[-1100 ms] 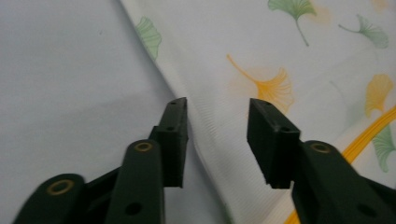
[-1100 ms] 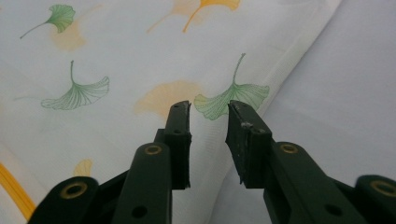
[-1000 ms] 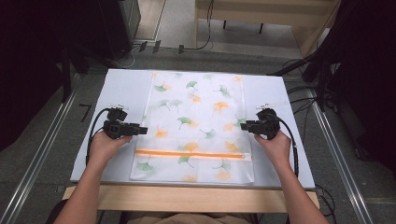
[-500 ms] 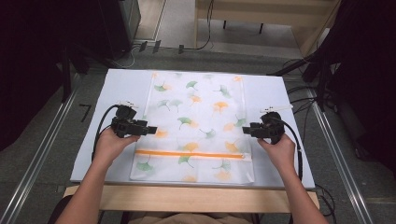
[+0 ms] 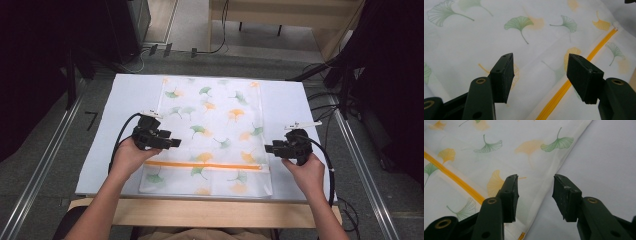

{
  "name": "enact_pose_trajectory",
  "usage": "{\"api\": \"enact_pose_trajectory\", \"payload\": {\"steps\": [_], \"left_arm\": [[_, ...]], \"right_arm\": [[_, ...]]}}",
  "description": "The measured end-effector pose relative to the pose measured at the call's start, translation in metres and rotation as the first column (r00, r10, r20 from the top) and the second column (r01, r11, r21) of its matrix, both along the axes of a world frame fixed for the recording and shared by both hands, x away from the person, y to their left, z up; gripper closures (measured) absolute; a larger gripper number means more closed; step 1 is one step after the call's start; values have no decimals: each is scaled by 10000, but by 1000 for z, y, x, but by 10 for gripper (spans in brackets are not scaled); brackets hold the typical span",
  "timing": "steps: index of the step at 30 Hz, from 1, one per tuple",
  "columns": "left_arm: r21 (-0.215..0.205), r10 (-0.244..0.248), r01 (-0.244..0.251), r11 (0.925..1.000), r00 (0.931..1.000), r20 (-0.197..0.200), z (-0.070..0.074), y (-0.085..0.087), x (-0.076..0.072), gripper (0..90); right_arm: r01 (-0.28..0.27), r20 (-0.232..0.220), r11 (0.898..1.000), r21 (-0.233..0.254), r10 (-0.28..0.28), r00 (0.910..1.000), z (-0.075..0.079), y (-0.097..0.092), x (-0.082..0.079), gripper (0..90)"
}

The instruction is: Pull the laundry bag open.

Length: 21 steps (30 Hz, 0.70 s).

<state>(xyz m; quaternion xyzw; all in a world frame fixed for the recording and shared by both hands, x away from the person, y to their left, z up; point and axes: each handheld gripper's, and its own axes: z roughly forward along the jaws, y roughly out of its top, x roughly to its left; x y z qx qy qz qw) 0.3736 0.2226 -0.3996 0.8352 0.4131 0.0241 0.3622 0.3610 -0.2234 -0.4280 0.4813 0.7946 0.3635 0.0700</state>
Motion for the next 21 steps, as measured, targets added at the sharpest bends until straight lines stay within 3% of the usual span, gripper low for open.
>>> {"api": "enact_pose_trajectory", "payload": {"steps": [21], "left_arm": [[30, -1283, 1283, 9917, 9917, 4, -2, -51, -2, 388]], "right_arm": [[244, -155, 9997, -100, -245, 9996, -5, -6, -29, 578]]}}
